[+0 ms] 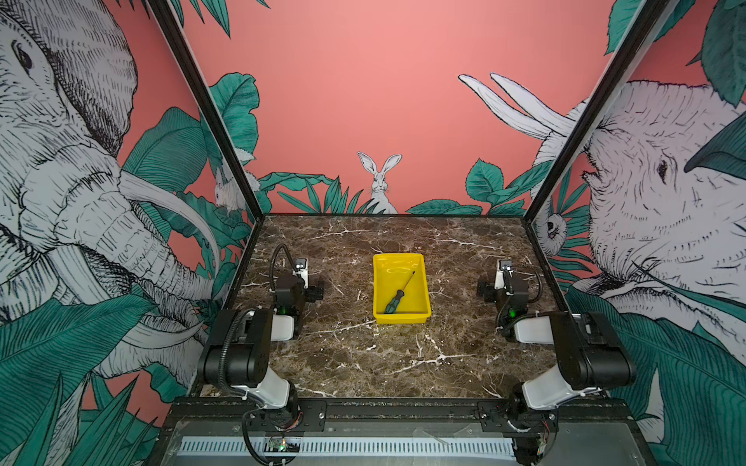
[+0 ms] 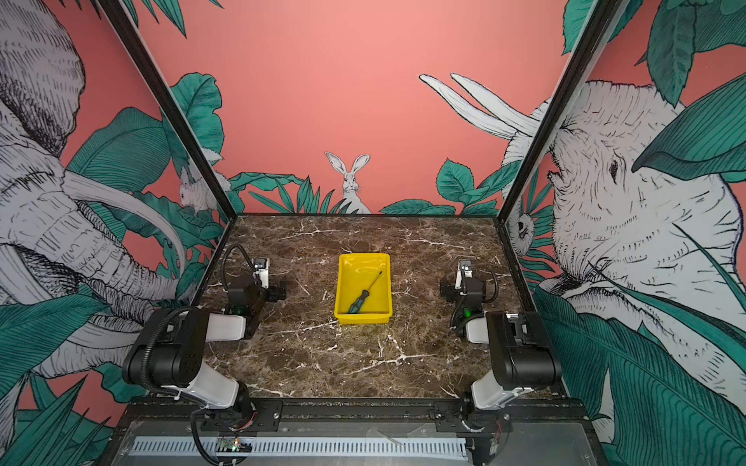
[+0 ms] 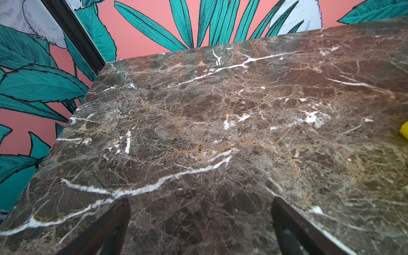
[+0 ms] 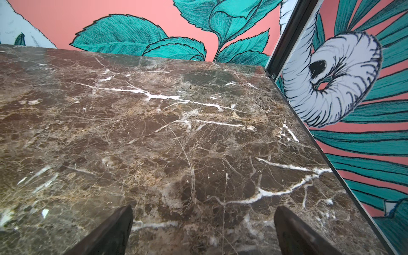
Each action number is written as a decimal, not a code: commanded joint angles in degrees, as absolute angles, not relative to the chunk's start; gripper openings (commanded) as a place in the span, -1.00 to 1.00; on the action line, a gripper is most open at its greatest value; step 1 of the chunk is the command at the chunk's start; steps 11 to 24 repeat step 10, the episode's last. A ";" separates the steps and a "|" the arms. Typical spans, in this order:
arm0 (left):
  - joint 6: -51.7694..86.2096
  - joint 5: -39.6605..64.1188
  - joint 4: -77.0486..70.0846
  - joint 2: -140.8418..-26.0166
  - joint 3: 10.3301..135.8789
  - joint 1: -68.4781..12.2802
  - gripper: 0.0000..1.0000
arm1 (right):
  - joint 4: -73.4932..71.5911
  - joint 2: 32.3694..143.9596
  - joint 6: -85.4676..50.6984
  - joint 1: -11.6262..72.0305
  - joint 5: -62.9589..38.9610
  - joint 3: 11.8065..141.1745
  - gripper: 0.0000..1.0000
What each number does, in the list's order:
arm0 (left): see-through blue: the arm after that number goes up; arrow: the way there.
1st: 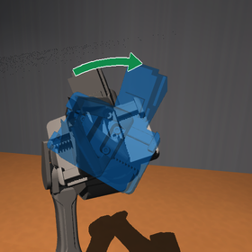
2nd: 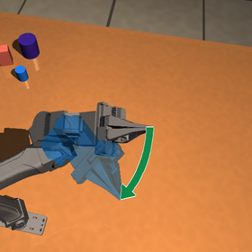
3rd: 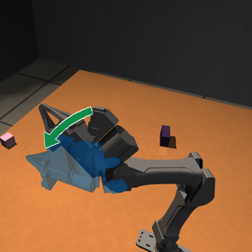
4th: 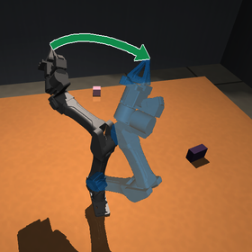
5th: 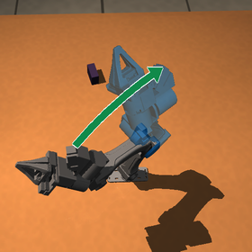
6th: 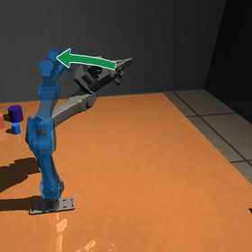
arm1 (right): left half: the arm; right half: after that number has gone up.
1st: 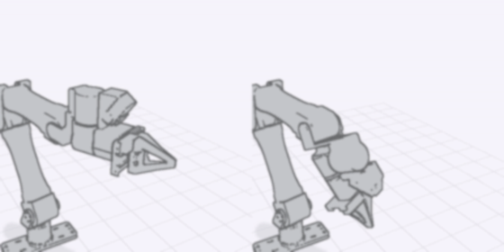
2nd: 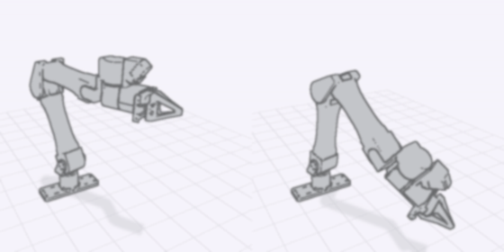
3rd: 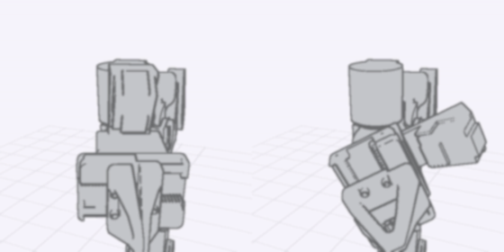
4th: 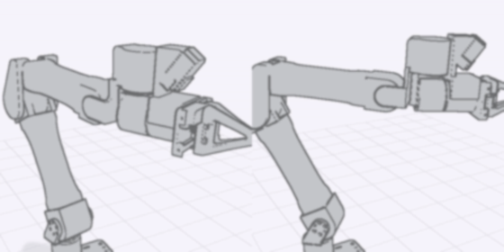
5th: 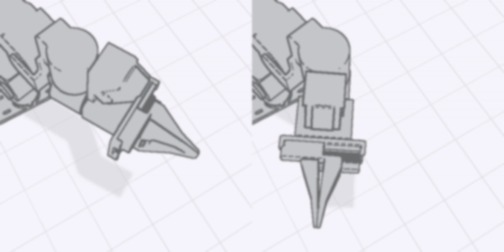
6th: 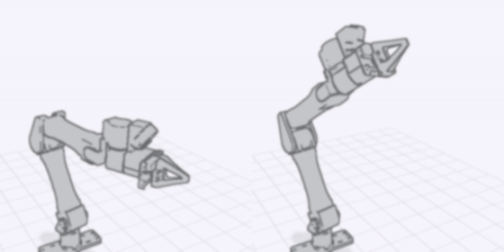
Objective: Put the screwdriver in the bin
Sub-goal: Reset both arms
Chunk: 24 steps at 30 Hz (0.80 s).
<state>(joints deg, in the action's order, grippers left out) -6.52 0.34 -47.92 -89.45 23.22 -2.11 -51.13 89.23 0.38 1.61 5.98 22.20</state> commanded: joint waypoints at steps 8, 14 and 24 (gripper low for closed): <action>-6.55 -0.09 -48.79 -88.86 24.08 -1.85 0.99 | -51.06 89.03 0.53 1.58 3.16 23.10 0.98; -6.54 -0.09 -48.78 -88.85 24.00 -1.86 0.99 | -51.19 88.95 0.53 1.49 3.08 23.04 0.98; -6.54 -0.09 -48.78 -88.85 24.00 -1.86 0.99 | -51.19 88.95 0.53 1.49 3.08 23.04 0.98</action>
